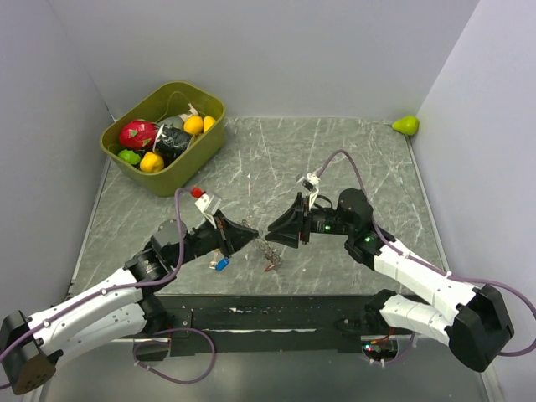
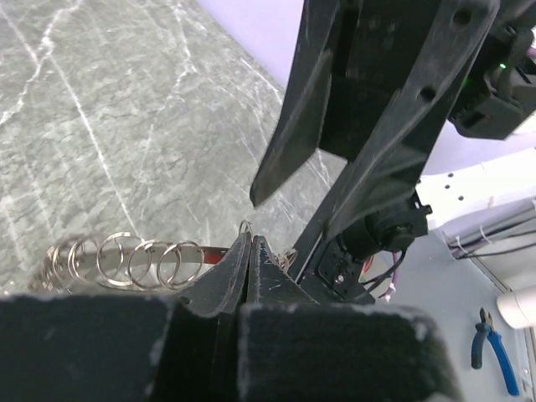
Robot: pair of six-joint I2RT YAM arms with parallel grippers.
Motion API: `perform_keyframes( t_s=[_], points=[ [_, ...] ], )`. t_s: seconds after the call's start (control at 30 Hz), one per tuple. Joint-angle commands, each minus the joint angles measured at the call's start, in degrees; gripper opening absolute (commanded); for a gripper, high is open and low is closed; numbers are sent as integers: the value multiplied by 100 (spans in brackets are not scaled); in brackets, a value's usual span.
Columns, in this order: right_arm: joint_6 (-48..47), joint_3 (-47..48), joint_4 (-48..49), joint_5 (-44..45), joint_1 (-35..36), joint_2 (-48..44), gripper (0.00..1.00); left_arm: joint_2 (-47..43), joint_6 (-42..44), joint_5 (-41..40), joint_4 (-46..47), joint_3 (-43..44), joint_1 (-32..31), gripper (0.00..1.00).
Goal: Put the keys on the keyring
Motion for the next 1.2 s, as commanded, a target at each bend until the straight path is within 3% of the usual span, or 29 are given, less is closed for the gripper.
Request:
perform_keyframes(
  t_s=[0.0,0.37,0.7,0.9,1.17],
  points=[
    [63,-126,963,-411,-148,-146,50,-170,122,380,802,-39,-14,1],
    [274,-312,1992,-931,-193,231,50,-416,34,723,1173,-171,-23,1],
    [414,-409,2362,-1054,-166,214,50,-328,-45,970,1366,-171,-23,1],
    [423,-391,2379,-1150,-114,240,46,-284,-72,987,1419,-162,-14,1],
    [379,-268,2266,-1230,36,381,29,-222,-115,1005,1480,-179,-23,1]
  ],
)
